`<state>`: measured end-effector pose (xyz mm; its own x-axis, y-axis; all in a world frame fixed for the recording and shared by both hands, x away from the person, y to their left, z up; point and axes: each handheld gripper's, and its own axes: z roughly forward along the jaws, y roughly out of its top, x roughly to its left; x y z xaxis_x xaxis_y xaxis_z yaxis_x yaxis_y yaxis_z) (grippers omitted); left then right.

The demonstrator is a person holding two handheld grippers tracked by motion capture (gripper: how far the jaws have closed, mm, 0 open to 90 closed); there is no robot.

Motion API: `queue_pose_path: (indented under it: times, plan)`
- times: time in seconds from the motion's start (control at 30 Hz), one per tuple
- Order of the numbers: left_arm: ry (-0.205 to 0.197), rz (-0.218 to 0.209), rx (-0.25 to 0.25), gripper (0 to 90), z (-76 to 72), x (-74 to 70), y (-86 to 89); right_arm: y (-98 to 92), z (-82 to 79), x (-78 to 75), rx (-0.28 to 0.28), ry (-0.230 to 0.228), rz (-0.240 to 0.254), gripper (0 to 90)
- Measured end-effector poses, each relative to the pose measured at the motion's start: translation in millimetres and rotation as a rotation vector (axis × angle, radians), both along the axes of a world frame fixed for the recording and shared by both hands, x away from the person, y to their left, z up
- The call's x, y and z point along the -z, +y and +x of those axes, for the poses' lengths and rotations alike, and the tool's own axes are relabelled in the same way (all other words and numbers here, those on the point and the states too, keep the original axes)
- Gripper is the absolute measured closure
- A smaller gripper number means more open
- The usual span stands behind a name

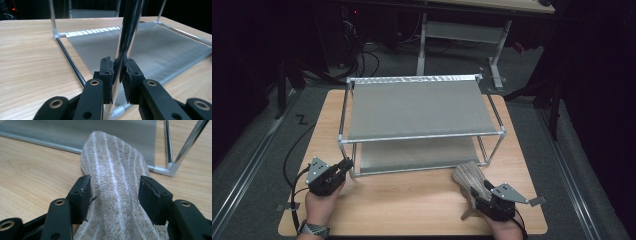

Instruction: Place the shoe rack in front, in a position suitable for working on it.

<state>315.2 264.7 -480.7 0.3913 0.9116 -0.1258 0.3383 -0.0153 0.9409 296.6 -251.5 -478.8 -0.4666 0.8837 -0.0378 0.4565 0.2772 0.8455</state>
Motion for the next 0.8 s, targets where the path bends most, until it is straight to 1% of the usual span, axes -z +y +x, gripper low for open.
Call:
queue_pose_path:
  times: [0.07,0.13,0.2,0.27,0.4,0.43,0.47,0.5,0.57,0.7,0.8]
  plan:
    - [-0.001,-0.001,-0.006,78.1,-0.6,0.2,0.7,-0.6,5.1,1.4,-0.006,0.013,-0.009,42.1]
    - [-0.002,-0.004,-0.008,78.1,-1.2,0.5,0.5,-0.1,11.9,5.0,-0.015,0.043,-0.009,41.8]
    - [-0.001,-0.005,-0.011,77.8,-1.5,0.8,0.2,0.9,17.6,9.2,-0.024,0.062,-0.025,41.6]
    - [0.003,-0.005,-0.009,76.1,-1.4,1.2,0.3,2.5,22.4,12.5,-0.029,0.078,-0.030,41.7]
    - [0.003,0.008,-0.007,72.6,-1.4,1.3,-0.7,6.1,27.0,18.7,-0.046,0.117,-0.054,43.5]
    - [0.002,0.014,-0.007,71.8,-1.6,1.0,-1.1,6.1,27.3,19.0,-0.046,0.116,-0.058,44.7]
    - [-0.001,0.020,-0.006,71.7,-1.9,0.9,-1.8,5.9,27.4,18.6,-0.046,0.121,-0.057,49.3]
    - [-0.001,0.029,-0.004,71.8,-2.0,0.8,-2.3,5.7,27.2,18.6,-0.057,0.120,-0.063,52.3]
    - [-0.004,0.040,-0.010,72.9,-2.3,0.8,-3.3,6.2,25.8,18.3,-0.055,0.120,-0.069,57.4]
    - [0.001,0.037,-0.014,77.7,-2.2,0.8,-0.8,3.8,21.4,16.9,-0.048,0.118,-0.086,58.8]
    - [-0.002,0.057,-0.021,78.8,-1.6,0.6,0.0,-3.1,15.2,16.1,-0.030,0.122,-0.089,58.6]
